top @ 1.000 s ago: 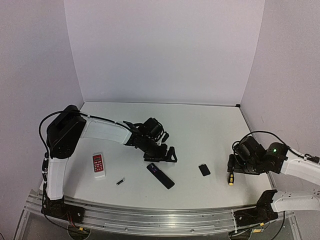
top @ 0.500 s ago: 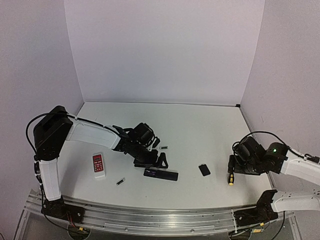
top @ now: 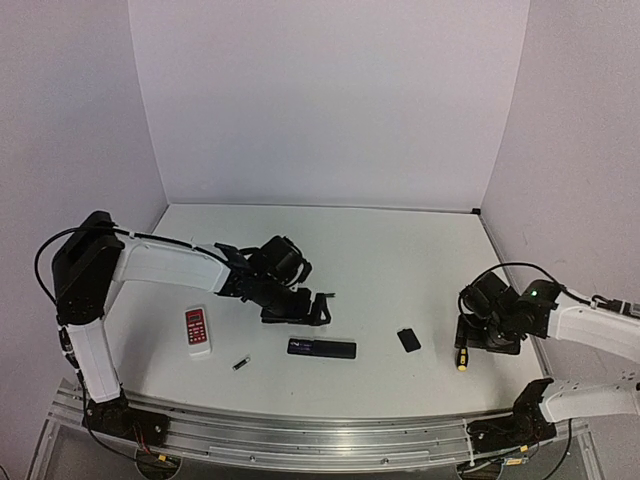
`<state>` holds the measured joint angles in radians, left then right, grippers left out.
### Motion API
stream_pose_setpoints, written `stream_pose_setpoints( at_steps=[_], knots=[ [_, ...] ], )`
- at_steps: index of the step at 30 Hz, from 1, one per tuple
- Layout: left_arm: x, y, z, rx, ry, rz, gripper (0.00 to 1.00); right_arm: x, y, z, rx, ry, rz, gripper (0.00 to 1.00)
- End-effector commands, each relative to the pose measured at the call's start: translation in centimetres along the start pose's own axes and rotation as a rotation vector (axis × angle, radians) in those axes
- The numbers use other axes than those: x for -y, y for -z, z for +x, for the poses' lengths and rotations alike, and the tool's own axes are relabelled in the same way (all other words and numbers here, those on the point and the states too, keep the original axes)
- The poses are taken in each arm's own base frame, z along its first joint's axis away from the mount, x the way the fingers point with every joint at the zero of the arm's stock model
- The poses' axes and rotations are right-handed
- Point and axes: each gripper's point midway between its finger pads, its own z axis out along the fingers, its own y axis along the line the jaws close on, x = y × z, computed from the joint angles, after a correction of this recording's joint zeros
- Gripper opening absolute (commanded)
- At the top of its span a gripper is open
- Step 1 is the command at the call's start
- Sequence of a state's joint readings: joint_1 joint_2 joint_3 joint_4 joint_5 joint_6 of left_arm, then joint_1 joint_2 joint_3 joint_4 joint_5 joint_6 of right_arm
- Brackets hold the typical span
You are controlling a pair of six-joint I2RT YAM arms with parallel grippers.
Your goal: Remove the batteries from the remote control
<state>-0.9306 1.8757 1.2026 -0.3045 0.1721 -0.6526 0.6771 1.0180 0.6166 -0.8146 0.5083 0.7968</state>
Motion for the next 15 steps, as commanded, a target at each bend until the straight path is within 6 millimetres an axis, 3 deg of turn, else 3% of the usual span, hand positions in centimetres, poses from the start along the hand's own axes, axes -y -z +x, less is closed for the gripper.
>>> stream_pose_setpoints(
  at_steps=[1, 4, 7, 10, 15],
  knots=[
    [2.0, 9.1, -5.8, 0.312, 0.024, -0.013, 1.0, 0.7, -1.6, 1.4, -0.118, -0.08, 0.017, 0.91],
    [1.0, 12.2, -5.8, 0.395, 0.062, -0.027, 1.0, -0.3, -2.8, 2.3, -0.169, -0.102, -0.04, 0.87],
    [0.1, 14.0, -4.9, 0.431, 0.094, -0.02, 1.0, -2.0, -3.9, 2.5, -0.196, -0.113, -0.116, 0.81],
    [-1.0, 14.5, -3.6, 0.434, 0.134, -0.012, 1.0, -2.9, -4.9, 3.0, -0.237, -0.119, -0.135, 0.72],
    [-2.2, 14.7, -1.8, 0.427, 0.184, 0.002, 1.0, -2.4, -6.4, 3.9, -0.288, -0.127, -0.074, 0.53]
  ],
)
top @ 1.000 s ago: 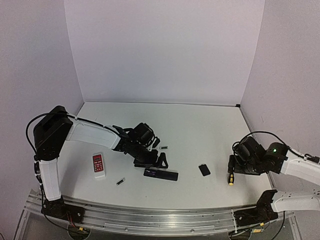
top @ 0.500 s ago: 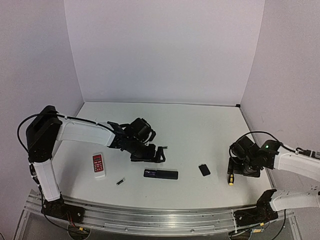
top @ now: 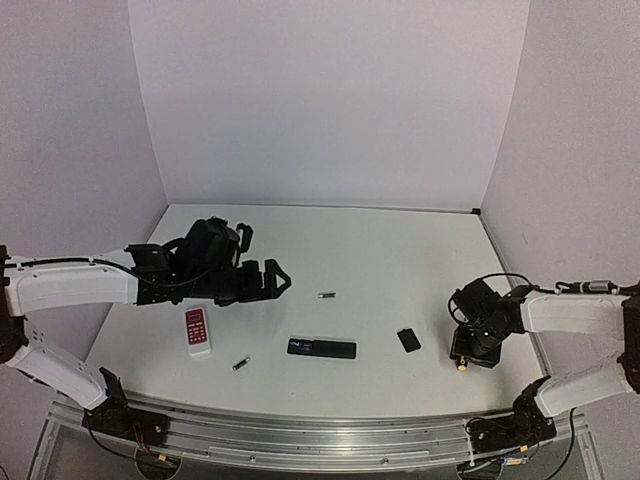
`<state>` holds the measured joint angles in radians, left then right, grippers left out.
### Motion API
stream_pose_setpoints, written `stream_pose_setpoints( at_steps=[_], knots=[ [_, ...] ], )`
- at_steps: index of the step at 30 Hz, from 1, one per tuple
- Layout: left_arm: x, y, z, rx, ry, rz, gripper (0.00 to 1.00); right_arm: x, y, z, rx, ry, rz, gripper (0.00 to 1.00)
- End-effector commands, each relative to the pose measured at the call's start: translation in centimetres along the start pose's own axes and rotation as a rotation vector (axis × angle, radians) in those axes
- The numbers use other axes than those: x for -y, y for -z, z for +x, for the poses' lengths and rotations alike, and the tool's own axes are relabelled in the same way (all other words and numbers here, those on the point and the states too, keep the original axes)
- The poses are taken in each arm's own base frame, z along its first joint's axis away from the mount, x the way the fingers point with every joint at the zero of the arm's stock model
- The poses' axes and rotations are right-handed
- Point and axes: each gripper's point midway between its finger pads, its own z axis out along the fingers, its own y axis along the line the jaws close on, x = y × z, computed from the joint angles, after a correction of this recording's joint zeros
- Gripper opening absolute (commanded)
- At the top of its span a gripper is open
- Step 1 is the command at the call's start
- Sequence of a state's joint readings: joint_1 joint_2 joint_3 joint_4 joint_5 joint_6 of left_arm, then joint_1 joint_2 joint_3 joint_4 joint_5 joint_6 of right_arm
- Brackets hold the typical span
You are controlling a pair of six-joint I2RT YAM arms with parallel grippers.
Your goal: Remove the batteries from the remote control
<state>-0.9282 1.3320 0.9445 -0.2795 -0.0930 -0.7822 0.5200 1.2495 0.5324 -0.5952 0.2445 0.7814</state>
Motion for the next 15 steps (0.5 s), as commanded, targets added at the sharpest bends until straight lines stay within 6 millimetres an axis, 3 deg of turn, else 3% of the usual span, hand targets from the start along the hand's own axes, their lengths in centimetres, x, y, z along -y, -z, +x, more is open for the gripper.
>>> stream_pose_setpoints(
  at_steps=[1, 5, 9, 12, 15],
  knots=[
    [-1.7, 0.7, 0.6, 0.022, 0.072, -0.027, 1.0, -0.8, -1.2, 0.1, -0.037, -0.024, -0.016, 0.48],
    [-2.3, 1.2, 0.9, 0.028, 0.096, -0.03, 1.0, -0.2, -1.8, 0.5, -0.051, -0.035, 0.022, 0.22],
    [-2.2, 1.6, 1.0, 0.03, 0.096, -0.017, 1.0, -0.3, -1.2, -0.1, -0.013, -0.015, 0.006, 0.0],
    [-1.4, 1.9, 0.9, 0.022, 0.065, 0.024, 1.0, -1.2, 0.8, -1.7, 0.054, 0.045, -0.049, 0.0],
    [0.4, 2.3, 0.7, 0.02, -0.006, 0.113, 1.0, -2.3, 4.2, -3.3, 0.13, 0.129, -0.123, 0.0]
  ],
)
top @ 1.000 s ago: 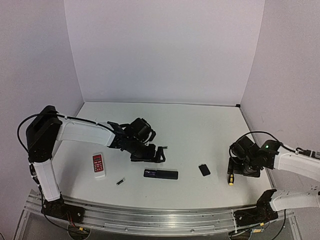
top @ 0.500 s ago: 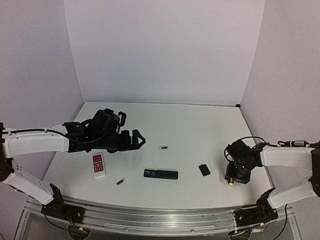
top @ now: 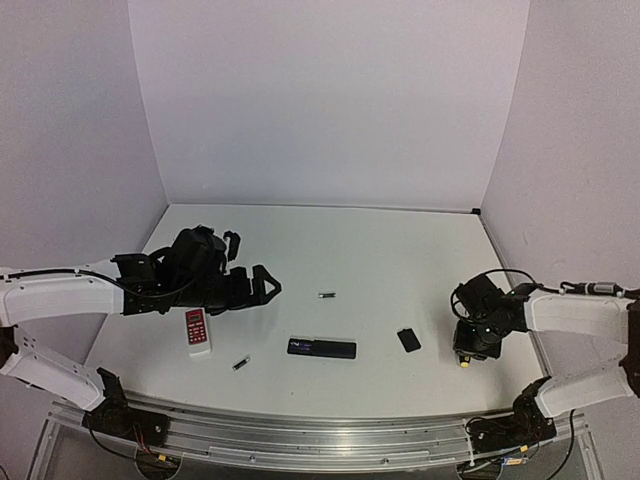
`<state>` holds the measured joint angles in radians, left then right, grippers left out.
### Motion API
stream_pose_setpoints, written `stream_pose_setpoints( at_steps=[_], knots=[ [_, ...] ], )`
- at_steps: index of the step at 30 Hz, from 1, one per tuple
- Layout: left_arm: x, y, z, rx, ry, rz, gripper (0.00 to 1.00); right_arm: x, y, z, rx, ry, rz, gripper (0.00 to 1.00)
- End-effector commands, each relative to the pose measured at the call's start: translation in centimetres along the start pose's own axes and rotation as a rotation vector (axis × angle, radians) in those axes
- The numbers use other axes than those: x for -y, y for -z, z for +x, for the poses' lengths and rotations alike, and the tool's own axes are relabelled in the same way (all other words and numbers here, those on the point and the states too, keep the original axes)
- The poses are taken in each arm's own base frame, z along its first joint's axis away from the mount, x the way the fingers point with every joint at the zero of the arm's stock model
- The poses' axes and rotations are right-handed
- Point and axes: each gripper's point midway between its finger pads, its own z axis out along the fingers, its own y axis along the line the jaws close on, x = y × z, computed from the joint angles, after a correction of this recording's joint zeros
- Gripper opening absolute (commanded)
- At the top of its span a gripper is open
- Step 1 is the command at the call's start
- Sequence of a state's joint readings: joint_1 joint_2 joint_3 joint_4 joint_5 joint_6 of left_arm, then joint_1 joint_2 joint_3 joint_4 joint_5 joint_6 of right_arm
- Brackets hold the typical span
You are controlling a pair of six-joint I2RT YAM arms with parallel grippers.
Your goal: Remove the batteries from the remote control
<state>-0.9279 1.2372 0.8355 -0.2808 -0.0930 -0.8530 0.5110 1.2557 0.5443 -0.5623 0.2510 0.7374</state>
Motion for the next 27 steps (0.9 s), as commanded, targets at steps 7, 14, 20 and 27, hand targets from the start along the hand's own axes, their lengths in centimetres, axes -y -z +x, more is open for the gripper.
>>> stream_pose_setpoints(
  at_steps=[7, 14, 20, 27],
  knots=[
    [6.9, 2.0, -0.5, 0.014, -0.295, 0.353, 1.0, -10.4, 12.9, 0.7, -0.038, 0.397, -0.695, 0.0],
    [13.1, 3.7, 0.9, -0.084, -0.387, 0.681, 0.99, -15.3, 21.5, 7.5, -0.304, 0.73, -1.181, 0.0],
    [16.3, 4.3, 3.2, -0.279, -0.322, 0.906, 0.94, -17.1, 23.1, 10.1, -0.364, 0.895, -1.247, 0.0],
    [17.2, 4.2, 5.0, -0.439, -0.222, 1.012, 0.76, -18.2, 23.4, 10.0, -0.377, 0.932, -1.267, 0.0]
  ],
)
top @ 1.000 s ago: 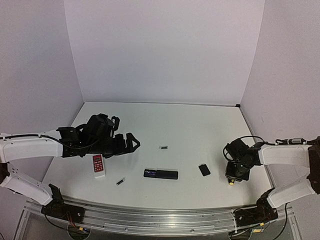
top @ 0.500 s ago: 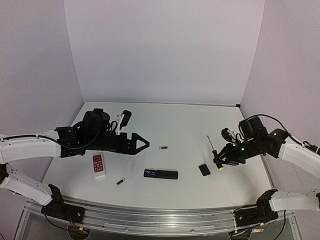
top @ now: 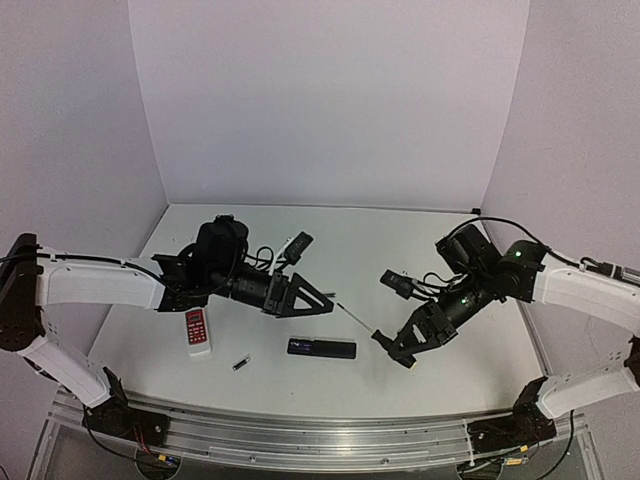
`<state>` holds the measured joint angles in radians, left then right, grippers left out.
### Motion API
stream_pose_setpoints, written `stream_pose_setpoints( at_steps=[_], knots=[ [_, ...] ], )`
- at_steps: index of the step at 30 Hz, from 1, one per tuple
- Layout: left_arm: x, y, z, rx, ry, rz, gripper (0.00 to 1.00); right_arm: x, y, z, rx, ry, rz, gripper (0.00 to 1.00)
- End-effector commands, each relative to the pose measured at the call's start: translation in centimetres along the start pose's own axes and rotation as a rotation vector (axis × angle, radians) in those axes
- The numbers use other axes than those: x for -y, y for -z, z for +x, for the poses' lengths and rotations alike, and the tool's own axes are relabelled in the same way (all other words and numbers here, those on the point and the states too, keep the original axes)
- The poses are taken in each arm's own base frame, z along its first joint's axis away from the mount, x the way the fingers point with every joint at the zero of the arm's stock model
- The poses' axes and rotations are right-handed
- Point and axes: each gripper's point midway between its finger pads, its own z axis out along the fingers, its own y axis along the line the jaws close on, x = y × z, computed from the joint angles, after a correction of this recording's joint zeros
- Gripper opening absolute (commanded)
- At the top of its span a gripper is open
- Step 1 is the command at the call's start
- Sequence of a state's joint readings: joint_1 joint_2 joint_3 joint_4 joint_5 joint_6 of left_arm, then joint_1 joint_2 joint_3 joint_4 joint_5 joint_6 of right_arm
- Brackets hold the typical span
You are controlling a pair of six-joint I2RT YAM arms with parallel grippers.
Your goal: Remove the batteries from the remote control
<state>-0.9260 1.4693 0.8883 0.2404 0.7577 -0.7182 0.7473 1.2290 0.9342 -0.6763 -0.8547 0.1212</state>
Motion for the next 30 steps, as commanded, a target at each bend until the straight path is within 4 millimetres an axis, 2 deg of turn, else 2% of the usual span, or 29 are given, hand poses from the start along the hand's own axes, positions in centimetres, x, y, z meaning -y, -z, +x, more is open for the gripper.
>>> stream_pose_setpoints(
  at_steps=[1, 6, 14, 25, 30],
  knots=[
    [4.2, 0.0, -0.7, -0.039, 0.002, 0.209, 0.73, -2.2, 0.3, -1.0, -0.005, 0.076, -0.084, 0.0],
    [4.2, -0.2, -0.3, -0.041, 0.032, 0.252, 0.65, -2.5, 0.1, -0.9, -0.016, 0.085, -0.105, 0.0],
    [3.7, -1.1, -0.8, -0.059, 0.076, 0.252, 0.46, -2.6, -0.2, -1.1, -0.031, 0.093, -0.126, 0.0],
    [3.3, -1.9, -0.2, -0.105, 0.106, 0.29, 0.19, -2.2, -0.7, -1.3, -0.061, 0.074, -0.13, 0.0],
    [3.7, -1.9, -0.1, -0.114, 0.102, 0.323, 0.13, -2.1, -0.8, -1.2, -0.074, 0.09, -0.136, 0.0]
  ],
)
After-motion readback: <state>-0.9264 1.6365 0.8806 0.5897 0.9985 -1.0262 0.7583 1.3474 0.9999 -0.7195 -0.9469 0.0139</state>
